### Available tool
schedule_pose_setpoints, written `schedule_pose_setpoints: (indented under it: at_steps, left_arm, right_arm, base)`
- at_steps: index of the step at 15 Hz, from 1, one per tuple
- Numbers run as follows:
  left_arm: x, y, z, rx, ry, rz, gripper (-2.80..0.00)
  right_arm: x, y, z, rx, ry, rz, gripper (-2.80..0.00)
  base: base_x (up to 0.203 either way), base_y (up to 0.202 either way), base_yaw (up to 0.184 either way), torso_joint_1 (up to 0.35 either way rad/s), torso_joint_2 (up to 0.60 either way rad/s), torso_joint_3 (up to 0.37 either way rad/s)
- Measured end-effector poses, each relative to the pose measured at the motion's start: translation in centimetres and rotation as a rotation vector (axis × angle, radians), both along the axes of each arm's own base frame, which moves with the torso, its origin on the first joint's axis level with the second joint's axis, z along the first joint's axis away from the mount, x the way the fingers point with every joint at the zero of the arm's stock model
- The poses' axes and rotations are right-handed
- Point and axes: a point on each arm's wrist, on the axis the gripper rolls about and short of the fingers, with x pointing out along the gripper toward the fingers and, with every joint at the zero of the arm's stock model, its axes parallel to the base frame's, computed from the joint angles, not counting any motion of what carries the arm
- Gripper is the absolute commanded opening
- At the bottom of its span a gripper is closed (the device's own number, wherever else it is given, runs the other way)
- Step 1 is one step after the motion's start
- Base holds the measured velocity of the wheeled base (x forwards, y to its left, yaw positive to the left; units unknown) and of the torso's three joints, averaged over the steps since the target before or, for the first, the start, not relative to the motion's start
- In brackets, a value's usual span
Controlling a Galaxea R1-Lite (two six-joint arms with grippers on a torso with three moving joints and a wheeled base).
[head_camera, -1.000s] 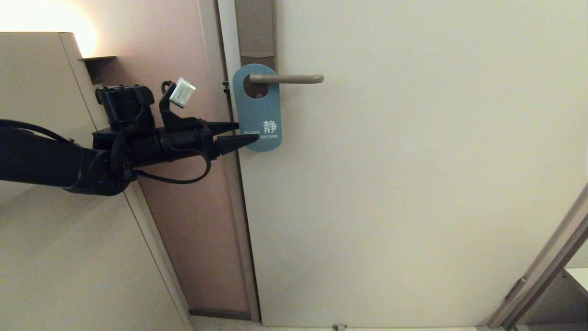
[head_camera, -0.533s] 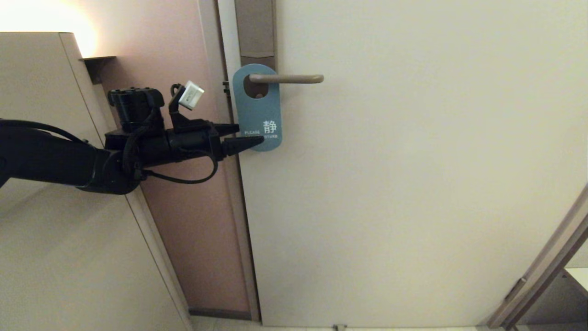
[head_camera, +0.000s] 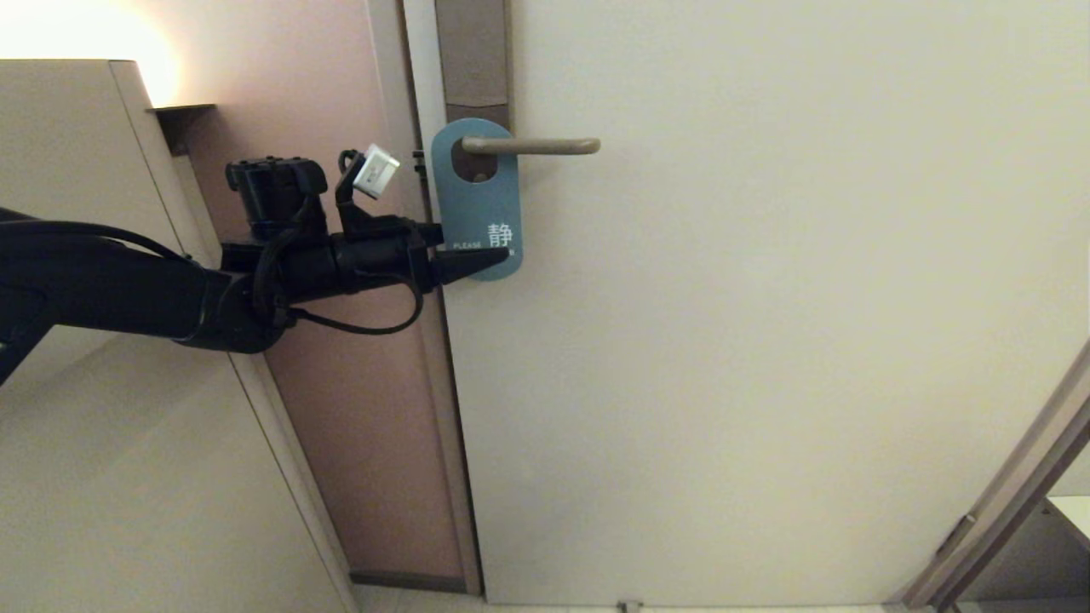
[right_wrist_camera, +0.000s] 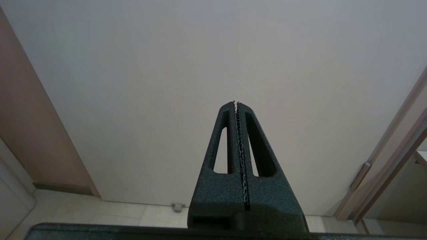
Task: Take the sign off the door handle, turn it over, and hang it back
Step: Take down the sign
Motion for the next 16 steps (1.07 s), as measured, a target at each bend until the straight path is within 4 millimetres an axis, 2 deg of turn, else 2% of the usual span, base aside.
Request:
schedule_pose_setpoints:
  at_steps: [16]
  left_arm:
    - [-0.6, -2.3, 0.8, -0.005, -0.033, -0.055, 0.00]
  right_arm:
    - [0.0, 0.0, 0.0, 0.000, 0.000, 0.001, -2.80]
  base:
    - [0.000, 0.000, 0.000, 0.000, 0.00, 0.000]
